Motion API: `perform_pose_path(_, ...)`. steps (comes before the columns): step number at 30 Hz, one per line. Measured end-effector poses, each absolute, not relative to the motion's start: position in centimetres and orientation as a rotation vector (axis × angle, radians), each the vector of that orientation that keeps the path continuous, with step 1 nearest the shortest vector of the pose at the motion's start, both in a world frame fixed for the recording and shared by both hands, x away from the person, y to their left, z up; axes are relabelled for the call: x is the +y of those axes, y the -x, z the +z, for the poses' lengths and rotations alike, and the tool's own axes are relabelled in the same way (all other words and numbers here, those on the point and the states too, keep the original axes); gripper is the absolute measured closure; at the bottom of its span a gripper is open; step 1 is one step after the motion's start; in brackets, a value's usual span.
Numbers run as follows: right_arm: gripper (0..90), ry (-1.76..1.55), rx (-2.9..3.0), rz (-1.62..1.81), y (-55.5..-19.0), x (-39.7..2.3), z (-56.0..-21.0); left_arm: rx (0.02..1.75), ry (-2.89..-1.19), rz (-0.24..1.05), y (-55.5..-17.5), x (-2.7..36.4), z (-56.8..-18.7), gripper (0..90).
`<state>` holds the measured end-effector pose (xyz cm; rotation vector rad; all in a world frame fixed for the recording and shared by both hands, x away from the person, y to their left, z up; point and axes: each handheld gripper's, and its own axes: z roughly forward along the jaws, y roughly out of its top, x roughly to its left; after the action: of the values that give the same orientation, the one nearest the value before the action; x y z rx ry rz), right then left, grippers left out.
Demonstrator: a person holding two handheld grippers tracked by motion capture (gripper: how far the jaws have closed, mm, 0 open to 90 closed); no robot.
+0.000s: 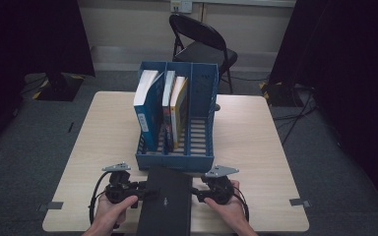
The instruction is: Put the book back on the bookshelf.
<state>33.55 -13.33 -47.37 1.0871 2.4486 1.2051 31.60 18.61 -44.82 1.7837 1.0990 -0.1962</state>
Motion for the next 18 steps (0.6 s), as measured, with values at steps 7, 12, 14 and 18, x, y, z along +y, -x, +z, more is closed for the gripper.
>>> perform_pose_path(7,39.7,-1.087,2.449,1.206,-33.5,-13.3,-47.4,1.099,-1.832,-0.266,-31.6,18.8,-46.3,43.7)
perform_pose_path(12,39.8,-1.085,2.450,1.208,-33.5,-13.3,-47.4,1.098,-1.861,-0.314,-32.4,17.9,-46.9,41.5)
perform_pose_path(14,39.5,-1.087,2.450,1.206,-33.5,-13.3,-47.4,1.114,-1.866,-0.327,-32.9,17.5,-47.2,41.8)
perform_pose_path(18,38.5,-1.089,2.450,1.213,-33.6,-13.4,-47.4,1.108,-1.846,-0.384,-33.9,17.3,-47.5,42.5)
